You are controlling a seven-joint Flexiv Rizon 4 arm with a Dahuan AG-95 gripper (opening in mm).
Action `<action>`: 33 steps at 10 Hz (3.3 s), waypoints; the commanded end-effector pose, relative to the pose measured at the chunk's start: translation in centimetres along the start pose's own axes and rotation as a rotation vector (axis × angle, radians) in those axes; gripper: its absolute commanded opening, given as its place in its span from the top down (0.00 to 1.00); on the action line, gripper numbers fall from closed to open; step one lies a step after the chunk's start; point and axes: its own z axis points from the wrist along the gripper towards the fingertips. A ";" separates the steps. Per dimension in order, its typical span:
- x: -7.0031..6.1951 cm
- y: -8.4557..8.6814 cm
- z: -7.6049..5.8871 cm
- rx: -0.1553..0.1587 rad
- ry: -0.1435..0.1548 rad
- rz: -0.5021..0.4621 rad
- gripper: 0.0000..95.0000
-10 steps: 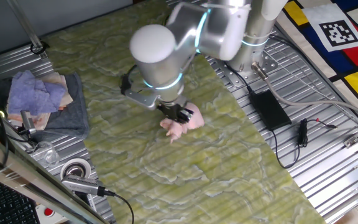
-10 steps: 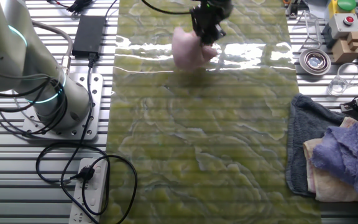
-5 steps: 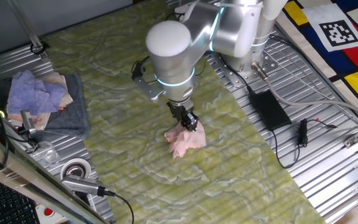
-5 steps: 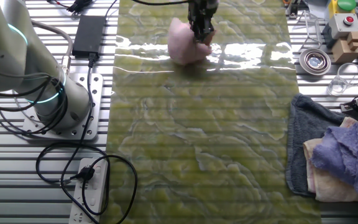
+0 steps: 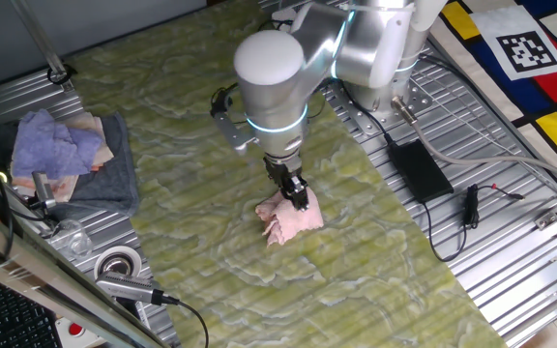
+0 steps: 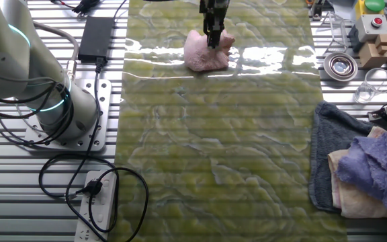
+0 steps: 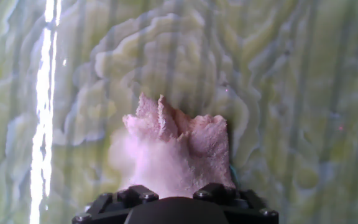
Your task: Clean the table with a cloth
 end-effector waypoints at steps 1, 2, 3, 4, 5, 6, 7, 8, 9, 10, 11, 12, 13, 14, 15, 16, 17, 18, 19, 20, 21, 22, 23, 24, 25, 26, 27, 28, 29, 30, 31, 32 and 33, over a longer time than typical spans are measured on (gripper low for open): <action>-1.1 -1.8 -0.6 0.070 0.071 -0.114 1.00; -1.6 -3.0 -1.1 0.068 0.099 -0.121 1.00; -1.8 -3.4 -1.2 0.069 0.110 -0.114 1.00; -1.9 -3.7 -1.3 0.070 0.133 -0.080 1.00; -1.9 -3.7 -1.3 0.069 0.130 -0.072 1.00; -1.9 -3.7 -1.4 0.071 0.123 -0.044 1.00; -1.9 -3.7 -1.4 0.069 0.122 -0.039 1.00; -1.9 -3.7 -1.4 0.071 0.113 -0.016 1.00; -1.9 -3.7 -1.4 0.067 0.097 0.017 1.00; -1.9 -3.7 -1.4 0.064 0.086 0.020 1.00; -1.9 -3.7 -1.4 0.066 0.046 0.033 1.00; -1.9 -3.7 -1.4 0.068 -0.040 0.045 1.00; -1.9 -3.7 -1.4 0.062 -0.095 0.024 1.00; -1.9 -3.7 -1.4 0.057 -0.107 0.017 1.00; -1.9 -3.7 -1.3 0.052 -0.106 0.006 1.00; -1.9 -3.7 -1.3 0.051 -0.103 0.001 1.00; -1.9 -3.7 -1.3 0.050 -0.098 0.002 1.00; -1.9 -3.7 -1.2 0.050 -0.097 0.006 1.00; -1.9 -3.7 -1.2 0.053 -0.098 0.044 1.00; -1.9 -3.7 -1.2 0.052 -0.099 0.066 1.00; -2.0 -3.8 -1.1 0.053 -0.099 0.071 1.00; -2.0 -3.7 -1.1 0.057 -0.099 0.068 1.00; -2.0 -3.7 -1.1 0.059 -0.098 0.056 1.00; -2.0 -3.7 -1.1 0.059 -0.098 0.058 1.00; -2.0 -3.8 -1.0 0.060 -0.098 0.055 1.00; -2.0 -3.8 -0.8 0.060 -0.098 0.054 1.00; -2.1 -3.9 -0.6 0.051 -0.097 0.048 1.00; -1.2 -4.1 0.2 0.087 -0.086 0.039 1.00; -1.0 -4.2 0.6 0.089 -0.091 0.054 1.00; -1.1 -4.4 1.7 0.084 -0.094 0.061 1.00; -1.2 -4.5 2.3 0.085 -0.092 0.058 1.00; -1.3 -4.6 2.9 0.084 -0.093 0.057 1.00; -1.3 -4.7 3.4 0.084 -0.092 0.056 1.00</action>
